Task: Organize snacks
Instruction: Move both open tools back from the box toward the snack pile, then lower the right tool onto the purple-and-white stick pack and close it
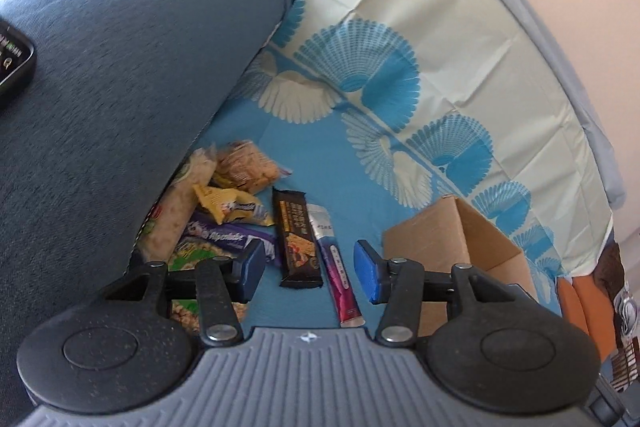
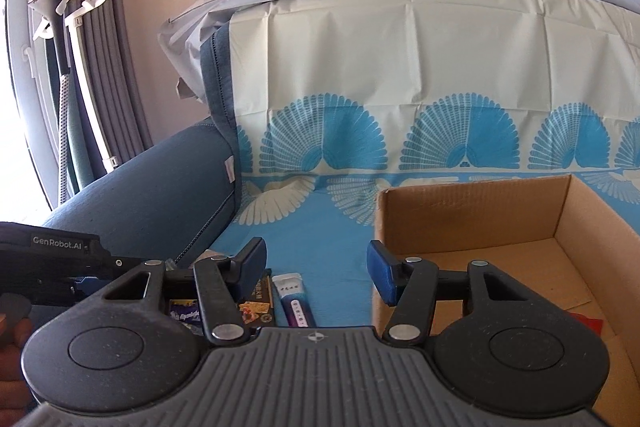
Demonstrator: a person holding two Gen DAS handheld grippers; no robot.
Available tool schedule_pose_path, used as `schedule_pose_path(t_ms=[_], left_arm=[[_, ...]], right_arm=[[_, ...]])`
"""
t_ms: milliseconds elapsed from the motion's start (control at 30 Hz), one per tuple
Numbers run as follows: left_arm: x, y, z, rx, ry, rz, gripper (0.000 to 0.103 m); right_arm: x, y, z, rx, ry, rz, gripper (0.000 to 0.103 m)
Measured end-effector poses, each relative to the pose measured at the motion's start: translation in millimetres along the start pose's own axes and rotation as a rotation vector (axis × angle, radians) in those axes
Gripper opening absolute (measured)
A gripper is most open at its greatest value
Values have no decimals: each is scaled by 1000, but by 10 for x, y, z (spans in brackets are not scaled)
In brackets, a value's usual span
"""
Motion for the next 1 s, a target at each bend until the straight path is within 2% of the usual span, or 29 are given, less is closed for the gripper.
schedule_pose_path(t_ms=[100, 300, 433, 567, 700, 833, 1000], left_arm=[[-111, 121, -55, -62, -28, 69, 74], [-168, 319, -175, -140, -11, 165, 84], [-141, 430, -234, -177, 30, 251, 86], [-211, 491, -282, -193, -17, 296, 88], [-243, 545, -318, -191, -50, 357, 89], [-306, 617, -351, -203, -97, 409, 93], [-369, 680, -353, -202, -135, 435, 94]], right_arm=[[-143, 125, -86, -46, -3, 39, 58], [-421, 441, -346, -176, -69, 37, 58], [-453, 667, -524, -267, -93, -5, 58], [-383, 873, -634, -331, -81, -60, 59], [-369, 1085, -684, -357, -73, -88, 61], [-411, 1295, -714, -361, -121, -112, 64], [-295, 1591, -763, -380, -163, -174, 65]])
Point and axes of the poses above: each gripper's, at about its wrist camera, not at the fingertips, and y roughly the way its jaws point, x to its right, z to its top, the point moved 7 cm from there along y, roughly the way its jaws point, and after that the axes turned 4 degrees about y, right-handed, at the moved point
